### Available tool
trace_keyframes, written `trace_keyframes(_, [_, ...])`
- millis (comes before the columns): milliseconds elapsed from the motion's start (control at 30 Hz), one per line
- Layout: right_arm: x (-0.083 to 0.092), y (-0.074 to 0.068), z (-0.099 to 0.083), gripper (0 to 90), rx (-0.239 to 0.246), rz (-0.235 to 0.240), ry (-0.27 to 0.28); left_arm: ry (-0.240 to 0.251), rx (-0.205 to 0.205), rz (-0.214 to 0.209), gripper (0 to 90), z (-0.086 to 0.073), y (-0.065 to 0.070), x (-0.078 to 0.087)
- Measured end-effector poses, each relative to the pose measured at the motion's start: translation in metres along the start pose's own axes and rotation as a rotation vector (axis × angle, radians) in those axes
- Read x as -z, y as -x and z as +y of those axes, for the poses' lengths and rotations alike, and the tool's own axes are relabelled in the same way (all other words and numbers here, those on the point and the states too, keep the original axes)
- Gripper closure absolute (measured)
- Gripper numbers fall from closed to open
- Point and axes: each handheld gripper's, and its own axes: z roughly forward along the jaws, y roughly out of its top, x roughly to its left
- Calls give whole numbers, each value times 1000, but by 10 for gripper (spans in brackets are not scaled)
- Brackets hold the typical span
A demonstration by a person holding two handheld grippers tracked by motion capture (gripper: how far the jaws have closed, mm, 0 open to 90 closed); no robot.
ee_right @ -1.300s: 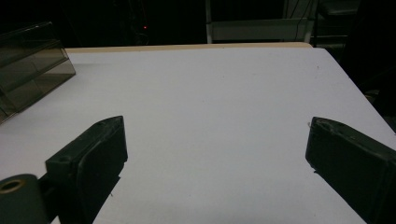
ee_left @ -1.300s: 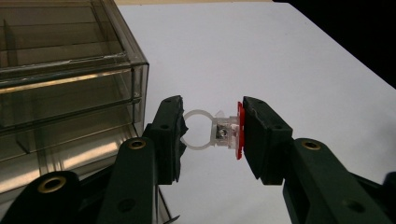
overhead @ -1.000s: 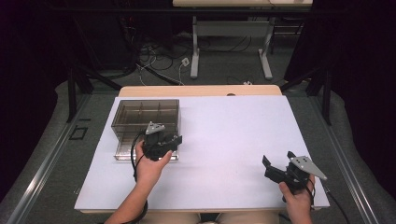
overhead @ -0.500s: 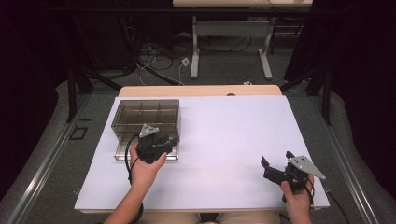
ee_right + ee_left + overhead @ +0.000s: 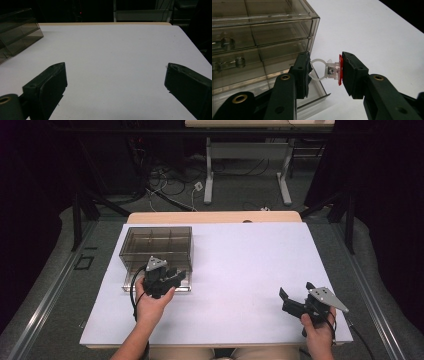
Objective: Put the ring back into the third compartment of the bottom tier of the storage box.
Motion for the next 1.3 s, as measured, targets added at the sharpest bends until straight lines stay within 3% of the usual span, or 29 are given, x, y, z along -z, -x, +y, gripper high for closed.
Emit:
trace_keyframes(567, [0,-1,0,47,0,-10,-10,-23,15,39,593,-12,-15,-5])
trace_keyframes(900, [-1,-1,0,47,1,-3,-6,-41,-42,59,593,-18,-15,-15])
trace_keyframes(1300, [-1,0,0,46,12,-4,-15,-31,-79,79,591,-23,-16,-22])
